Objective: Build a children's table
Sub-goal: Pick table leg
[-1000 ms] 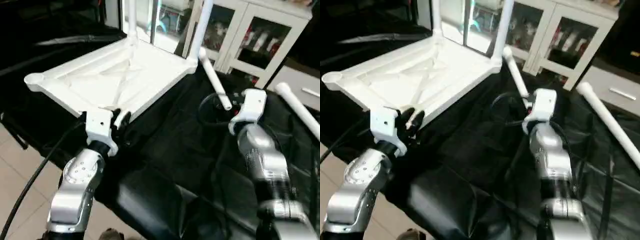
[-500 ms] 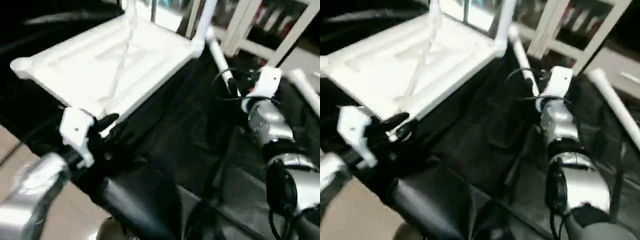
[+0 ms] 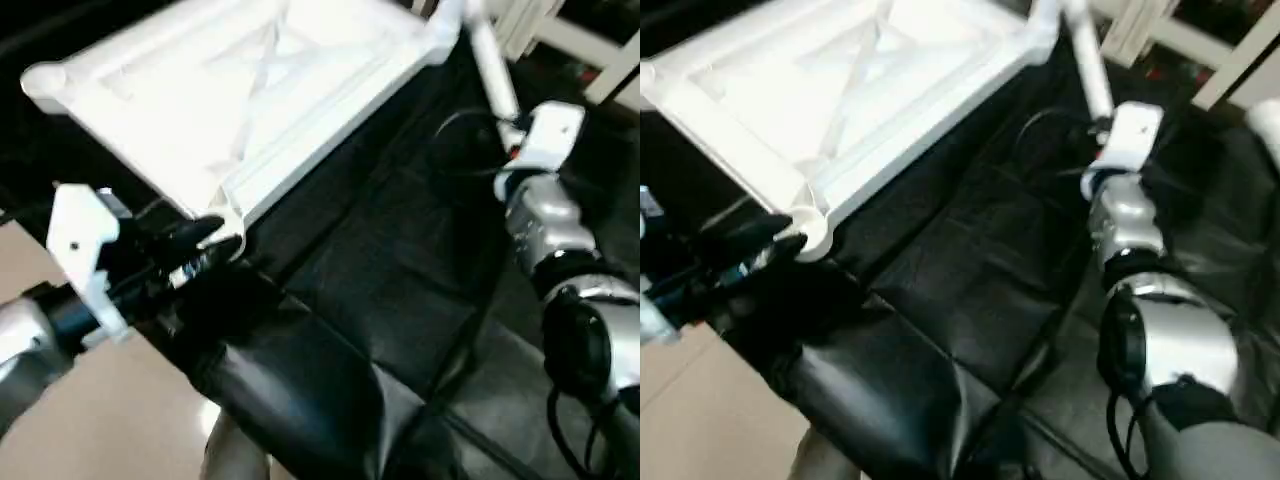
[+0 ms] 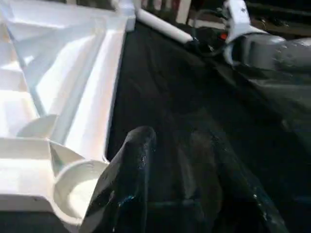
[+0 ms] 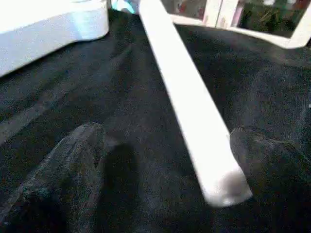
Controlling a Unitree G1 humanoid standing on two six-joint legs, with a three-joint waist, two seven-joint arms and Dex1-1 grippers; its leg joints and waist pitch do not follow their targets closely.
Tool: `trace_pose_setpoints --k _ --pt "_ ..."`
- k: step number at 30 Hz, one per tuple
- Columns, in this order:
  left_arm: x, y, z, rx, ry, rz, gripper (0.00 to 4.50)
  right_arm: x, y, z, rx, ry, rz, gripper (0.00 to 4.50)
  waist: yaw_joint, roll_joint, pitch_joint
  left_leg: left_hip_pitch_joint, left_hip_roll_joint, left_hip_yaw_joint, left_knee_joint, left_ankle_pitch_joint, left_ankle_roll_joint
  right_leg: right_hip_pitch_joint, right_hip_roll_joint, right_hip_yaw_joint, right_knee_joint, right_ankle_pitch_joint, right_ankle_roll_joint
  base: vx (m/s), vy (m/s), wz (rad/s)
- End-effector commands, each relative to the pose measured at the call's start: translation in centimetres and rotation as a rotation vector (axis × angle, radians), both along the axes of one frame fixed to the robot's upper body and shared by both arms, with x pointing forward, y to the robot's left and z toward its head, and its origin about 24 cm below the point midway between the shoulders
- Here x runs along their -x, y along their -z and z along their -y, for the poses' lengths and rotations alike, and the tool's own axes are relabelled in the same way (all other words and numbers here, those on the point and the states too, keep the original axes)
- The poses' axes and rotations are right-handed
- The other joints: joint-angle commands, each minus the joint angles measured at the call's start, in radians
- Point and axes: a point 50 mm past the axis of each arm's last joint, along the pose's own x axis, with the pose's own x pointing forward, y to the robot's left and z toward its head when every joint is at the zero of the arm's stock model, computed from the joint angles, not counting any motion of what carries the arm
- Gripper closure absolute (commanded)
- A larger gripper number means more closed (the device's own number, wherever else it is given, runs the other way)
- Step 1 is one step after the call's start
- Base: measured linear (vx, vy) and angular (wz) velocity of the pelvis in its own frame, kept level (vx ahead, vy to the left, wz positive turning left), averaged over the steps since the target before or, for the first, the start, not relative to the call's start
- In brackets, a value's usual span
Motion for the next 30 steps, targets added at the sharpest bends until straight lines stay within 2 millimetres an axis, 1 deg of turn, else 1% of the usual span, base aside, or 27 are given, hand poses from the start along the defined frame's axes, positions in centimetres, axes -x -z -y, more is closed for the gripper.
trace_pose_setpoints --k 1,2,3,4,6,8,10,13,14,16,17,19,21,24,25,27,30 --pt "0.7 -0.1 0.2 -0.007 0.006 -0.002 2.96 0.2 -0.3 1.1 -0.035 0.049 0.022 0.0 0.007 0.012 -0.087 0.043 -0.005 0.005 -0.044 0.055 0.058 0.06 -0.028 0.024 -0.018 0.32 -0.265 0.0 0.0 0.0" --pt "0.8 -0.2 0.2 -0.01 0.007 -0.005 2.96 0.2 -0.5 1.3 -0.042 0.054 0.028 0.0 0.005 0.009 -0.082 0.035 -0.008 0.004 -0.04 0.1 0.069 0.06 -0.022 0.021 -0.011 0.394 -0.269 0.0 0.0 0.0" --pt "0.8 -0.2 0.2 -0.009 0.009 -0.011 2.96 0.2 -0.7 1.4 -0.05 0.057 0.035 0.0 0.007 0.01 -0.077 0.036 -0.007 0.006 -0.041 0.084 0.069 0.059 -0.025 0.021 -0.014 0.391 -0.268 0.0 0.0 0.0" --pt "0.9 -0.3 0.1 -0.014 0.007 -0.017 2.96 0.2 -0.8 1.5 -0.051 0.059 0.038 0.0 0.007 0.01 -0.075 0.035 -0.006 0.005 -0.043 0.067 0.067 0.061 -0.028 0.022 -0.015 0.377 -0.266 0.0 0.0 0.0" --pt "0.8 -0.4 -0.1 -0.026 -0.001 -0.022 2.96 0.1 -1.2 1.7 -0.04 0.059 0.041 0.0 0.01 0.008 -0.067 0.036 -0.004 0.003 -0.051 0.003 0.052 0.065 -0.035 0.022 -0.024 0.286 -0.258 0.0 0.0 0.0" --pt "0.8 -0.4 -0.1 -0.025 -0.005 -0.025 2.96 0.1 -1.2 1.7 -0.04 0.058 0.04 0.0 0.013 0.01 -0.062 0.039 -0.002 0.003 -0.053 -0.019 0.043 0.064 -0.038 0.023 -0.028 0.235 -0.257 0.0 0.0 0.0" --pt "0.8 -0.5 -0.3 -0.034 -0.005 -0.037 2.96 0.0 -1.4 1.6 -0.043 0.044 0.037 0.0 0.014 0.013 -0.059 0.038 -0.002 0.002 -0.054 -0.023 0.035 0.064 -0.039 0.023 -0.028 0.218 -0.259 0.0 0.0 0.0" --pt "1.1 -0.6 -0.3 -0.047 -0.001 -0.056 2.96 0.0 -1.0 1.6 -0.083 0.028 0.011 0.0 0.014 0.011 -0.054 0.037 -0.003 0.001 -0.055 -0.025 0.031 0.066 -0.04 0.025 -0.029 0.214 -0.261 0.0 0.0 0.0" --pt "1.1 -0.6 -0.3 -0.05 0.002 -0.059 2.96 0.0 -0.9 1.6 -0.086 0.026 0.004 0.0 0.015 0.014 -0.055 0.038 -0.003 0.0 -0.054 -0.015 0.031 0.065 -0.038 0.024 -0.027 0.228 -0.262 0.0 0.0 0.0" --pt "1.5 -0.6 0.0 -0.047 0.036 -0.084 2.96 0.0 -0.6 1.5 -0.093 0.007 -0.018 0.0 0.016 0.014 -0.054 0.038 -0.004 0.0 -0.053 -0.008 0.032 0.065 -0.037 0.024 -0.027 0.239 -0.262 0.0 0.0 0.0" --pt "1.6 -0.6 0.1 -0.042 0.054 -0.092 2.96 0.0 -0.5 1.5 -0.094 -0.001 -0.022 0.0 0.018 0.016 -0.055 0.039 -0.004 0.0 -0.052 -0.006 0.028 0.064 -0.036 0.024 -0.026 0.248 -0.267 0.0 0.0 0.0" --pt "1.9 -0.6 0.4 -0.033 0.083 -0.101 2.96 0.0 -0.5 1.4 -0.095 -0.017 -0.026 0.0 0.021 0.016 -0.055 0.039 -0.003 0.0 -0.052 -0.01 0.022 0.064 -0.035 0.024 -0.025 0.258 -0.275 0.0 0.0 0.0" --pt "2.0 -0.6 0.5 -0.03 0.094 -0.104 2.87 0.0 -0.5 1.4 -0.094 -0.024 -0.028 0.3 0.022 0.015 -0.054 0.038 -0.003 0.0 -0.052 -0.017 0.021 0.064 -0.036 0.024 -0.026 0.255 -0.275 0.0 0.0 0.0" --pt "2.6 -0.7 1.1 -0.02 0.164 -0.124 2.87 0.1 -0.6 1.8 -0.059 -0.006 -0.036 0.49 0.024 0.012 -0.055 0.038 -0.004 0.0 -0.054 -0.028 0.009 0.066 -0.038 0.024 -0.028 0.231 -0.265 0.0 0.0 0.0" --pt "2.8 -0.7 1.3 -0.019 0.191 -0.13 2.87 0.1 -0.7 2.0 -0.051 0.007 -0.04 0.7 0.025 0.012 -0.055 0.039 -0.005 -0.001 -0.054 -0.021 0.005 0.067 -0.038 0.024 -0.028 0.227 -0.26 0.0 0.0 0.0" --pt "2.9 -0.7 1.4 -0.019 0.202 -0.134 2.87 0.1 -0.7 2.1 -0.049 0.013 -0.042 0.7 0.024 0.011 -0.056 0.038 -0.005 0.0 -0.053 -0.016 0.001 0.066 -0.036 0.024 -0.028 0.232 -0.257 0.0 0.0 0.0" --pt "3.2 -0.6 1.6 -0.025 0.215 -0.145 2.87 0.2 -0.6 2.2 -0.061 0.023 -0.047 1.03 0.023 0.01 -0.056 0.037 -0.007 0.0 -0.053 -0.012 -0.001 0.068 -0.036 0.025 -0.027 0.246 -0.245 0.0 0.0 0.0"
